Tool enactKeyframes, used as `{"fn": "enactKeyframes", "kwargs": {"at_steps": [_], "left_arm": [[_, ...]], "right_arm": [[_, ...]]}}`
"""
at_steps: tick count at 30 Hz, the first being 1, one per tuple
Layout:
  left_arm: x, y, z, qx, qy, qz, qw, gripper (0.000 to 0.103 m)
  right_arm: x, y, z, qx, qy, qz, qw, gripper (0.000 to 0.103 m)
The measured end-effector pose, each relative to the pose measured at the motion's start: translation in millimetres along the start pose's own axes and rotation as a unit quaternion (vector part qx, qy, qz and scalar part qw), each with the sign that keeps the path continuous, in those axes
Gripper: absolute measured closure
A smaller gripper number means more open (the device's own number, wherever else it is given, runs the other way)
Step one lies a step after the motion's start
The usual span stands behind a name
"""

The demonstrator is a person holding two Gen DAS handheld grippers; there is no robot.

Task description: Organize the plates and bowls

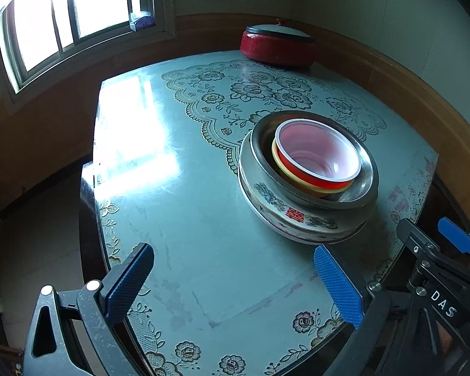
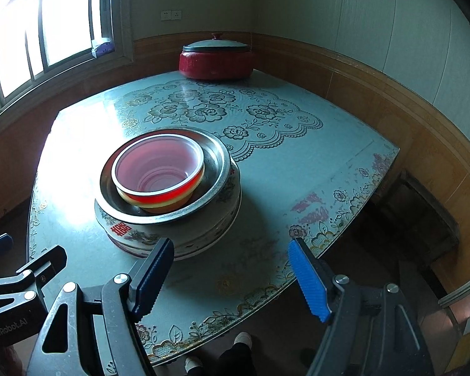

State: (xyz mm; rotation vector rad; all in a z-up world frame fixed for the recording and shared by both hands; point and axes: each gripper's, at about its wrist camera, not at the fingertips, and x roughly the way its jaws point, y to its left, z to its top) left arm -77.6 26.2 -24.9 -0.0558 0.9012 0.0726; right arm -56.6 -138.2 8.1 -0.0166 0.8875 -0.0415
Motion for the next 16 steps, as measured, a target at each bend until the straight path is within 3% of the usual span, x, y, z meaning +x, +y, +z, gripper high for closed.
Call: {"fn": "enactKeyframes", "kwargs": {"at_steps": [16], "left_arm": [[5.9,-4.1,4.8,0.005,0.003,-0.002,1.0,0.0]], "right_arm": [[8.9,-3.5,5.4,0.008,0.006,-0.001,1.0,0.026]]}}
